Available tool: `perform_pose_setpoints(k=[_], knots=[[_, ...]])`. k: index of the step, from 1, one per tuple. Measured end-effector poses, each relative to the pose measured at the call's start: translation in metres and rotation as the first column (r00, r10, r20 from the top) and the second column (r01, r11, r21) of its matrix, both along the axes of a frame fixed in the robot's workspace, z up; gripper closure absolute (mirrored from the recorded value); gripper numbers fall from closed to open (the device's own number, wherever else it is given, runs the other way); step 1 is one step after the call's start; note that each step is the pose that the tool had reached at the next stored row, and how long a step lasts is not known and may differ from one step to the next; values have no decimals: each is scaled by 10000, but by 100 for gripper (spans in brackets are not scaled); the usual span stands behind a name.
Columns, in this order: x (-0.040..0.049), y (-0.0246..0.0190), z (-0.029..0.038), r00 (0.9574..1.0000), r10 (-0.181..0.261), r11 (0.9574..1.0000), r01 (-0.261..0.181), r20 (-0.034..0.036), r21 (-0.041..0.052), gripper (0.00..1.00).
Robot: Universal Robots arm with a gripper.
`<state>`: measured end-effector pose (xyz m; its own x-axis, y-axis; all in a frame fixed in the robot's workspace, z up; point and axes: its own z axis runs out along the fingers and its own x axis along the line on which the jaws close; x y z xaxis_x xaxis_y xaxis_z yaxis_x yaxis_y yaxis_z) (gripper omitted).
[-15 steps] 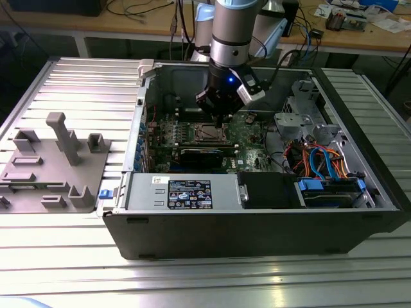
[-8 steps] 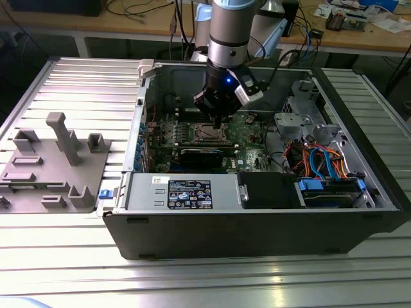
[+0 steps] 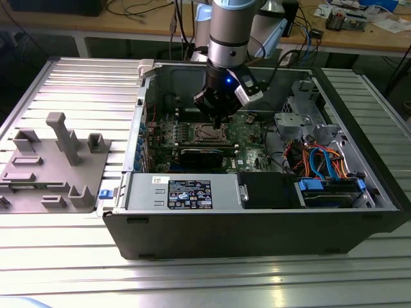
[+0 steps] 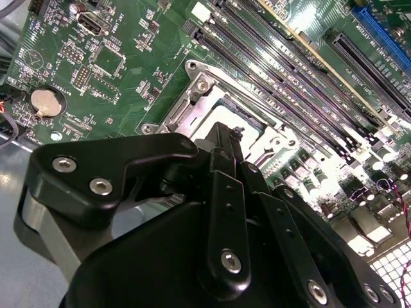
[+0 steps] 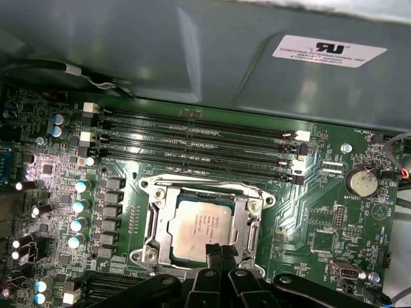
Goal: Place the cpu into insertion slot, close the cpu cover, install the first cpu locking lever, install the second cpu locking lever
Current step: 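Install the second cpu locking lever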
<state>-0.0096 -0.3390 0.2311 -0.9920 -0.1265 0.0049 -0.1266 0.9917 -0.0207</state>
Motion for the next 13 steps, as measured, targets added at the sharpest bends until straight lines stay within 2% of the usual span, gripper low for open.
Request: perform_pose_setpoints(k=[4, 6, 8, 10, 12, 13], knots=[[0, -2, 0, 10000, 0, 10000, 0, 0, 0, 89], [0, -17, 0, 10000, -10, 10000, 10, -1, -1, 89], [0, -47, 0, 10000, -42, 10000, 42, 0, -1, 89], [2, -98, 1, 10000, -68, 10000, 68, 1, 1, 89], [25, -118, 3, 10000, -75, 10000, 75, -6, -1, 89], [32, -146, 3, 10000, -75, 10000, 75, -10, 1, 89]])
